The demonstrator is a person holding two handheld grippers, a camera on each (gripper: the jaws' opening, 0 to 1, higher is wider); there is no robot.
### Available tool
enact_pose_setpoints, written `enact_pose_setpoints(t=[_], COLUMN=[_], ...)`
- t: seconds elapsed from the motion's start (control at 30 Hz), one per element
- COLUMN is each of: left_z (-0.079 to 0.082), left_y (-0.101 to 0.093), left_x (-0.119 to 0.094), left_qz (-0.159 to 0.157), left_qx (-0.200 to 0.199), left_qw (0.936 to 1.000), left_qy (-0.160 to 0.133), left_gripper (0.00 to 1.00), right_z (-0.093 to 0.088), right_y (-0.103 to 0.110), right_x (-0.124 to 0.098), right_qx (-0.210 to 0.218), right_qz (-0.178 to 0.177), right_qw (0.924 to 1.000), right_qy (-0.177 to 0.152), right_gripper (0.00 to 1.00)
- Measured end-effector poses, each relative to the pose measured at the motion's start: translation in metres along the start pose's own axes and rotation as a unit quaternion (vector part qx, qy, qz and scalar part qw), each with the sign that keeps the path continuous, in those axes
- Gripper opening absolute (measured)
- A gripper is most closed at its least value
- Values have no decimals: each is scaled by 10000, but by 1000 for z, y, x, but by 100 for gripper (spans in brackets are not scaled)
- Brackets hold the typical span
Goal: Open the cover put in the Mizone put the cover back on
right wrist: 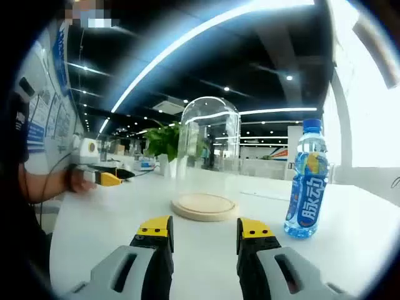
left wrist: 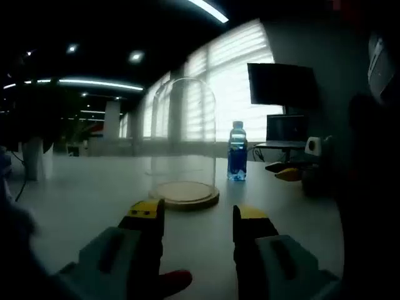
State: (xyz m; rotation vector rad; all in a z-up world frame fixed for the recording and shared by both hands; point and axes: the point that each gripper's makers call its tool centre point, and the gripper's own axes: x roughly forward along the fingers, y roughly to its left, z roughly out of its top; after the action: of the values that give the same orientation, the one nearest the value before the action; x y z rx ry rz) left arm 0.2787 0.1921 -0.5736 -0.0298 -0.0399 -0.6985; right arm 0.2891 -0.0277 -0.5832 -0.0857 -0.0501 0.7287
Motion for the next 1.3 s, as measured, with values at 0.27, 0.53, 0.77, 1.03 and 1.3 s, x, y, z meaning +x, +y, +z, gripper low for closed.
enact_pose_setpoints(t=[0.27,0.53,0.77,1.03,1.3], left_z=[1,-2,0,-3,-3], left_y=[0,-2,-5,-5,-5], left_x=[0,0,0,1,1], left_qz=[2,-33,-104,-107,-103], left_qx=[22,87,35,80,59], left_qw=[10000,9999,9999,9999,9999], left_qy=[-13,52,15,96,83], left_gripper=[37,37,36,35,35], right_z=[0,-2,-2,-1,0], right_y=[-4,-4,-3,-2,0], right_x=[-1,0,0,1,1], right_qx=[90,70,104,107,115], right_qz=[-71,-70,-72,-62,-55], right_qw=[9999,9999,9999,9999,9999], right_qy=[-15,29,53,57,66], right_gripper=[33,33,33,33,33])
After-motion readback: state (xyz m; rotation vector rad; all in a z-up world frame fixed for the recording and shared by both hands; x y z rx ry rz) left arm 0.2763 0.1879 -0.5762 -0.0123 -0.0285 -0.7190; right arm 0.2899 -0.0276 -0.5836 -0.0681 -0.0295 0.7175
